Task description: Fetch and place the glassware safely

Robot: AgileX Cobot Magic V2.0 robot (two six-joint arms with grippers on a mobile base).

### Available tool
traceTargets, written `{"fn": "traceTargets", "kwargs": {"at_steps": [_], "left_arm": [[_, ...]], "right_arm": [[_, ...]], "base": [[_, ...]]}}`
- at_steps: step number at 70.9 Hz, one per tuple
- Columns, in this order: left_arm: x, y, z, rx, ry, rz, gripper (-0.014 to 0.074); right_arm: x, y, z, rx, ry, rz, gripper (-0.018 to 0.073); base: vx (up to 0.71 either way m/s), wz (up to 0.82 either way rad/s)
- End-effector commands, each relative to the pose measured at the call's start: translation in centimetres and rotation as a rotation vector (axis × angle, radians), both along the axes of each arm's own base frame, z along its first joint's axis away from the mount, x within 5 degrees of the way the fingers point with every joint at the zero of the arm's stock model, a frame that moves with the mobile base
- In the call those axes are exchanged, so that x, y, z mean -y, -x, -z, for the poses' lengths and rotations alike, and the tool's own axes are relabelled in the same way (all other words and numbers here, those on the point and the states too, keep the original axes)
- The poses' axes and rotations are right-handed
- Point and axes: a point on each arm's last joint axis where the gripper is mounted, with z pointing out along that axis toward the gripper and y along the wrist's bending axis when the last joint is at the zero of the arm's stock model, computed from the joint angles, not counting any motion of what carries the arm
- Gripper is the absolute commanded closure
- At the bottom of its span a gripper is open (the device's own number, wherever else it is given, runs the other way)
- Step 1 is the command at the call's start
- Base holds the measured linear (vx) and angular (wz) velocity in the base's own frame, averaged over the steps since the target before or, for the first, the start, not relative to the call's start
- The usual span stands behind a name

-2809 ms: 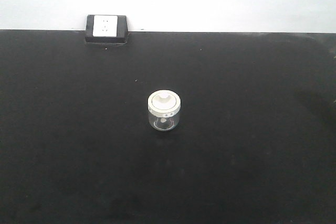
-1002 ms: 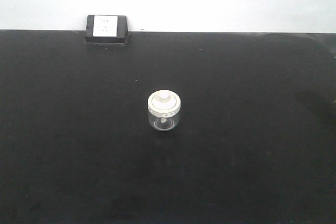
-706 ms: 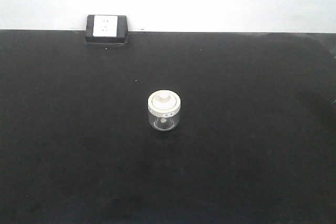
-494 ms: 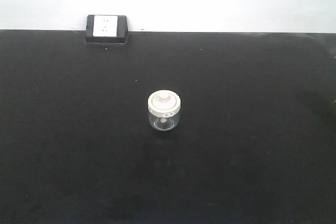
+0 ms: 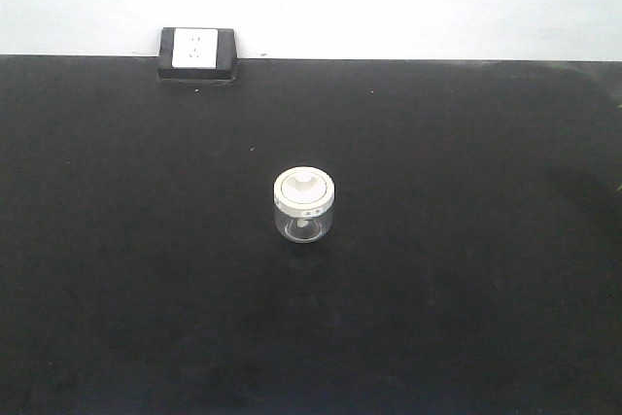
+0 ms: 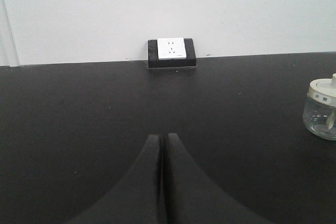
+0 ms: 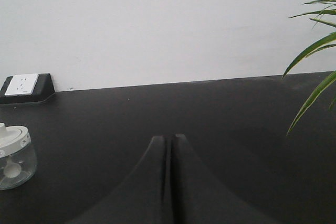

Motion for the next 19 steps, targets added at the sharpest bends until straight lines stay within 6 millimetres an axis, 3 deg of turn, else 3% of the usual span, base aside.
{"fn": "traceTargets", "kwargs": {"at_steps": [1,19], "left_arm": [[-0.02,-0.02,0.22,0.053,0.018,-0.003,0.0603],[-0.02,-0.02,0.22,0.053,0.018,-0.003,0.0603]], "right_arm": [[-0.04,0.06,-0.05,0.065,0.012,-0.003,0.0563],[-0.04,0.06,-0.05,0.065,0.012,-0.003,0.0563]], "base": [[0.0,0.0],[0.0,0.0]]}}
